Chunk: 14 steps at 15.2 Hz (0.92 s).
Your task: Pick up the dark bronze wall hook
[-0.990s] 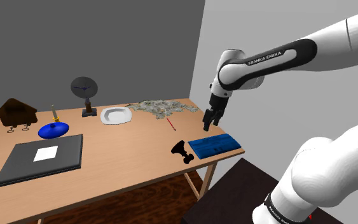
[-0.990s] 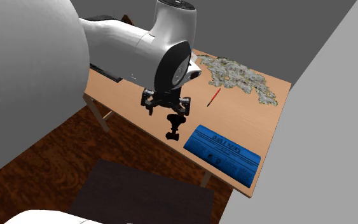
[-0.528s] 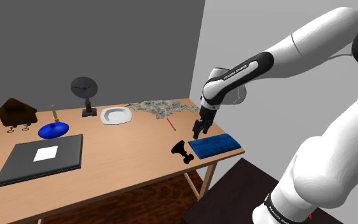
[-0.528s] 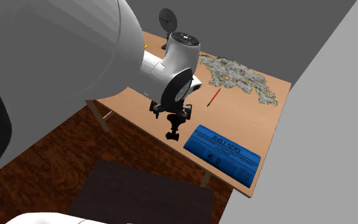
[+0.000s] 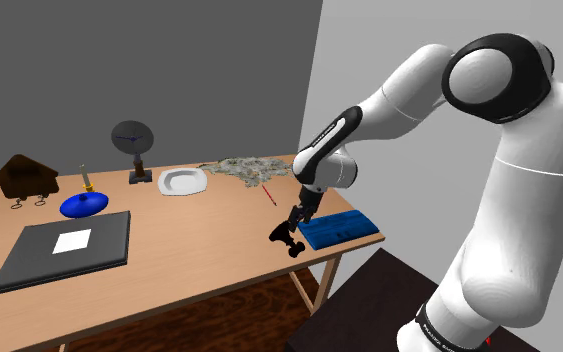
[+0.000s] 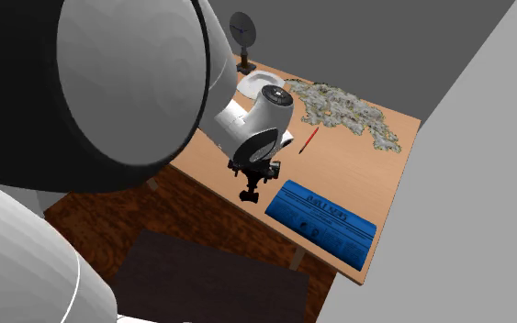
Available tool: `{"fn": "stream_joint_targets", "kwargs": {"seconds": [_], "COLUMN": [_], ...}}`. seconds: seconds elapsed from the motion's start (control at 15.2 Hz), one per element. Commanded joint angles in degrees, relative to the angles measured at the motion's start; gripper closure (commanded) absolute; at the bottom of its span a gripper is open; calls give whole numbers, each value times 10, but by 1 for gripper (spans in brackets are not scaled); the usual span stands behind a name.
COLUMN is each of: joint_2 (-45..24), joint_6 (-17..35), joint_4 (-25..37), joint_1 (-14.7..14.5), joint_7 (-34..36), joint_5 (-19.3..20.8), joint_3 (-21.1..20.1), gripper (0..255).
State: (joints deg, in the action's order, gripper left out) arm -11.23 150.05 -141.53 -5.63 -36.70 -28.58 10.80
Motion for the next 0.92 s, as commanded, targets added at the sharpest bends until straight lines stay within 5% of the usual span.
{"fn": "stream_joint_targets", "kwargs": {"seconds": [0.0,0.13,0.79,0.86], "joint_2": [-47,-96,-166,-167], "joint_6": [17,33,74,75], "joint_4": [29,61,87,88], "joint_1": [8,22,48,48], "joint_7": [-35,-68,-118,-117], "joint_5": [-43,-81,-131,-131], "joint_3": [-16,-36,-71,-72], "gripper": [0,0,0,255]}}
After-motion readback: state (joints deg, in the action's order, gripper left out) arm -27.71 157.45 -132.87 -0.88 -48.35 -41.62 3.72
